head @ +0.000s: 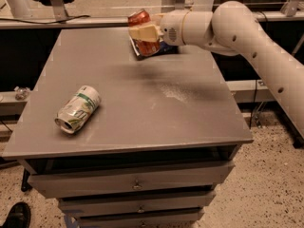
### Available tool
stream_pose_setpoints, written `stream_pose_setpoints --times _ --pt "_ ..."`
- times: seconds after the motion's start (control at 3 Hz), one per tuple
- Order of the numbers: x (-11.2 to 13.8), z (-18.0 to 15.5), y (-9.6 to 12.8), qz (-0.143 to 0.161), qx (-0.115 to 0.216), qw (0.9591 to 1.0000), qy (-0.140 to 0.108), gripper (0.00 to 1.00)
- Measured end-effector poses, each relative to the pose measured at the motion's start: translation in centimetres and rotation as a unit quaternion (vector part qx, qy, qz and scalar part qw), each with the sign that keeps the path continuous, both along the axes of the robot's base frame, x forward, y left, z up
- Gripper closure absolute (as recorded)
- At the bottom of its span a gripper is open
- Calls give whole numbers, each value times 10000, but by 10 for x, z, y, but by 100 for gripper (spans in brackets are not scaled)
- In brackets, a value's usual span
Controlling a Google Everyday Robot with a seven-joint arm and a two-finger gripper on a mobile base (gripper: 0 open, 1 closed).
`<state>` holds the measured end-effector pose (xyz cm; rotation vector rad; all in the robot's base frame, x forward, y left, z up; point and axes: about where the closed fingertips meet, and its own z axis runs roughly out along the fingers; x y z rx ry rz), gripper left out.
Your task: Place coke can upright
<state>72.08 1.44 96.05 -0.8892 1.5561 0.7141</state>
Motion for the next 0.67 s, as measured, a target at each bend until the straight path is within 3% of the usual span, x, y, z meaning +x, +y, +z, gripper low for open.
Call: stream_pose_setpoints --times 0.67 --pt "-14 -28 -23 -198 667 9976 -60 100"
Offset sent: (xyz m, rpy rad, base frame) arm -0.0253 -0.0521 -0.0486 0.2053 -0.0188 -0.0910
